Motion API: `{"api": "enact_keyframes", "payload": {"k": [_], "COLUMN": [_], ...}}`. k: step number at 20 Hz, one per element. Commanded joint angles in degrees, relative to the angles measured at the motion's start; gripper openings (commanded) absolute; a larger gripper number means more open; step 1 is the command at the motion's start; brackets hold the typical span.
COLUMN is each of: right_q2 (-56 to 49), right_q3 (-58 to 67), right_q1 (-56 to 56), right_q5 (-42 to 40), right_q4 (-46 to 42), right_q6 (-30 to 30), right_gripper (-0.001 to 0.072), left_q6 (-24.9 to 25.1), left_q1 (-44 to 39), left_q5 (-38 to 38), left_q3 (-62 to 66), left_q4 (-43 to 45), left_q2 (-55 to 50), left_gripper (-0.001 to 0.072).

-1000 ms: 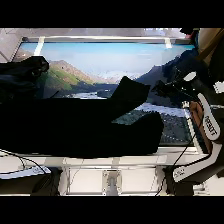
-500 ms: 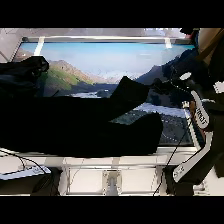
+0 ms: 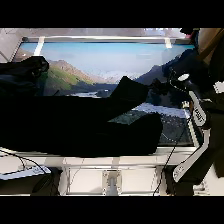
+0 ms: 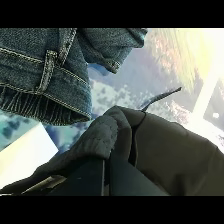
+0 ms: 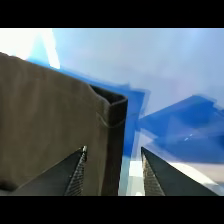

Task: Fold the clothes and pants, and hang the long-sleeved shirts on hangers.

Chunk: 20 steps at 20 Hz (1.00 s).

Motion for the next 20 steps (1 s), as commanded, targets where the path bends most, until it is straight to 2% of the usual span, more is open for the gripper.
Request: {"api": "enact_keyframes", "payload": {"k": [1, 5, 7, 8, 10, 12, 14, 17, 20], "right_q2": [-1.88, -2.51, -2.58, -2.58, -2.51, -1.03, 3.10, 13.64, 26.53], "right_q3": [0.33, 0.39, 0.39, 0.39, 1.22, 4.24, 7.41, 10.32, 10.38], "right_q1": [0.81, 1.99, 2.38, 2.60, 2.58, 2.23, 1.81, 0.52, -0.70], "right_q5": [1.27, 1.66, 1.68, 1.62, 2.86, 8.46, 15.23, 26.45, 35.50], "right_q4": [1.36, 1.57, 2.27, 2.95, 5.05, 4.04, -0.85, -12.07, -16.85], "right_q6": [-0.11, -1.03, -2.16, -2.51, -2.99, -3.45, -2.05, 1.68, 2.73], "right_gripper": [0.0366, 0.0349, 0.0165, 0.0135, 0.0008, 0.0008, 0.0007, 0.0007, 0.0007], "left_q6": [0.02, 0.02, 0.02, 0.02, 0.02, 0.24, 0.26, 0.24, 0.20], "left_q1": [0.00, 0.00, 0.00, 0.00, 0.00, 0.02, 0.13, 0.33, 0.31], "left_q5": [0.22, 0.20, 0.22, 0.22, 0.22, 0.83, 3.02, 8.22, 10.80], "left_q3": [0.04, 0.04, 0.04, 0.04, 0.04, 0.15, 0.15, 0.15, 0.15], "left_q4": [0.02, 0.02, 0.02, 0.02, 0.00, 0.00, 0.02, 0.00, -0.02], "left_q2": [0.02, 0.02, 0.02, 0.02, 0.15, 1.38, 3.96, 9.57, 15.26], "left_gripper": [0.0014, 0.0014, 0.0014, 0.0014, 0.0014, 0.0014, 0.0014, 0.0014, 0.0014]}}
